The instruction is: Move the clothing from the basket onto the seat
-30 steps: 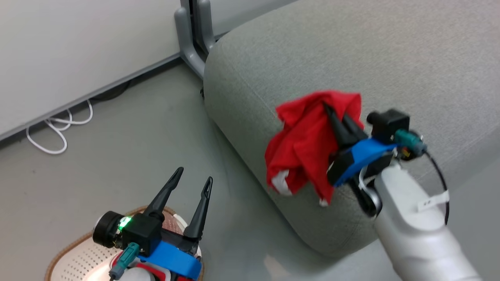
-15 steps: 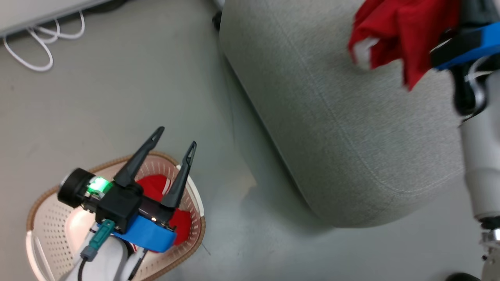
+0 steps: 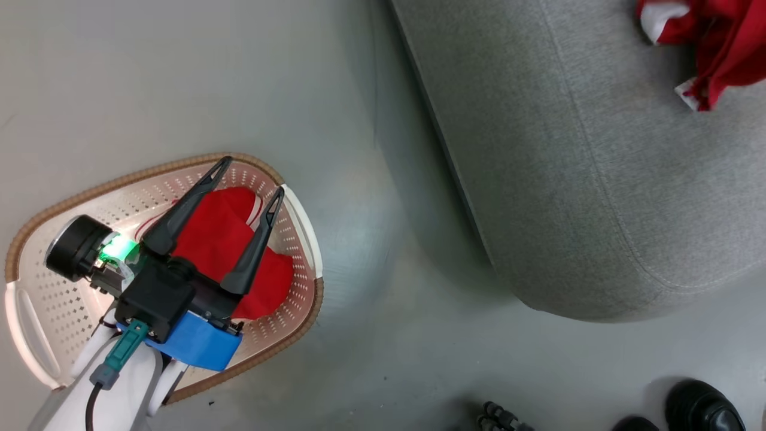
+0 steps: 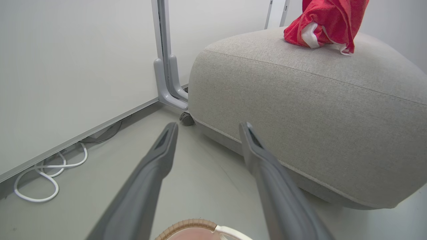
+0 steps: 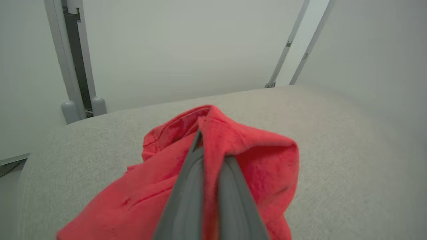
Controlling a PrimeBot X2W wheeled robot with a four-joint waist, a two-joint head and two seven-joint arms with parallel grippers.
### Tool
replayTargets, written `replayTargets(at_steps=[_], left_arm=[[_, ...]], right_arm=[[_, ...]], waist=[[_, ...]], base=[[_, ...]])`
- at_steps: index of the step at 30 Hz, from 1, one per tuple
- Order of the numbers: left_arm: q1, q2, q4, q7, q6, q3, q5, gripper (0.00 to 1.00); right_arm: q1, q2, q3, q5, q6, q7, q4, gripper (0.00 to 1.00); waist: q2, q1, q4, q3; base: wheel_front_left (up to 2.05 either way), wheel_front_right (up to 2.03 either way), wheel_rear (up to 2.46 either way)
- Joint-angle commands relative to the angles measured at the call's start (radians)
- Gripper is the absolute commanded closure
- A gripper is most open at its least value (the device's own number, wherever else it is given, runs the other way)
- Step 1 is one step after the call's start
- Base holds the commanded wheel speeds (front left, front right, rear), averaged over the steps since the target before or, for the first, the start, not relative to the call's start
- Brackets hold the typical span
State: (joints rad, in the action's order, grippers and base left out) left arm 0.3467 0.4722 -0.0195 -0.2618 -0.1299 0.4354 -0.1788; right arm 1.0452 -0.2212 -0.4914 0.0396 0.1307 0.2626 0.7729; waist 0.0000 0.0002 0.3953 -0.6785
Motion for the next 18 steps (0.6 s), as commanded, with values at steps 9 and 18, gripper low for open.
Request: replayTargets(at_steps=[9, 18], left_arm=[[-0.011, 0.028, 0.016, -0.005, 0.006, -0.014, -0.006, 0.00], [0.003, 0.012, 0.003, -0.005, 0.005, 0.000, -0.012, 0.00]], right_arm=[[-0.011, 0.061, -0.134, 0.073, 0.000, 0.003, 0.111, 1.00], [0.002, 0.069, -0.167, 0.123, 0.000, 0.003, 0.140, 1.00]], waist=[[0.0000, -0.0002, -0.004, -0.039], [0.0000, -0.0002, -0.007, -0.021]], base=[[0.00, 0.00, 0.00], [0.00, 0.00, 0.00]])
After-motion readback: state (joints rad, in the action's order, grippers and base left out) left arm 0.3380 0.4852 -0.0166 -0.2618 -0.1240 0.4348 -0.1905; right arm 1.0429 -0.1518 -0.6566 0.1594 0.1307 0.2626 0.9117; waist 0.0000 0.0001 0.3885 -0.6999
